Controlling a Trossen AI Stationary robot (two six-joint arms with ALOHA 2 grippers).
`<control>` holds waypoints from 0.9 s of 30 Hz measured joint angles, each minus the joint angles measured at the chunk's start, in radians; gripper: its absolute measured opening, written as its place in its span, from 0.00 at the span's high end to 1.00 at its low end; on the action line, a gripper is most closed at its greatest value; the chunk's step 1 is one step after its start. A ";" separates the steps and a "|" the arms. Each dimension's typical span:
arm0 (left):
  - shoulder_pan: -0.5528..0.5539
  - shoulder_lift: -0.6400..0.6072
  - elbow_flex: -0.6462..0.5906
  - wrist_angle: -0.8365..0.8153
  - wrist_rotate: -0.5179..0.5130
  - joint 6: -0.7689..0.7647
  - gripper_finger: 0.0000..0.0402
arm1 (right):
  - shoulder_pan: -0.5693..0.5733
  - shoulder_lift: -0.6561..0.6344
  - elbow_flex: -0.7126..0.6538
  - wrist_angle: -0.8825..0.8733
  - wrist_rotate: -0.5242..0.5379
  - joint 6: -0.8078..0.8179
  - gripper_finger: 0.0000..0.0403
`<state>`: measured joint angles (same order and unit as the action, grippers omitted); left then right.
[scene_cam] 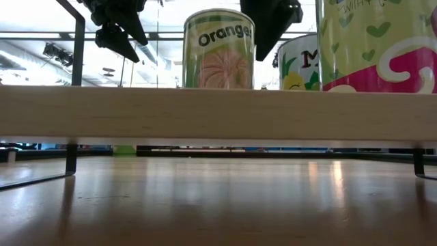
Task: Pick and place cans onto a shelf
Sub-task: Put the canned oranges on the bottom shelf
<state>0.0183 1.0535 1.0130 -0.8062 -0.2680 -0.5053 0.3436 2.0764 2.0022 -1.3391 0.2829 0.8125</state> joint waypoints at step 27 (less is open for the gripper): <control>0.000 0.000 0.000 -0.001 0.000 0.000 0.14 | -0.013 0.001 -0.051 0.122 -0.101 -0.020 0.50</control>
<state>0.0181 1.0534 1.0126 -0.8070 -0.2684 -0.5049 0.3307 2.0772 1.9516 -1.2174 0.1820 0.7929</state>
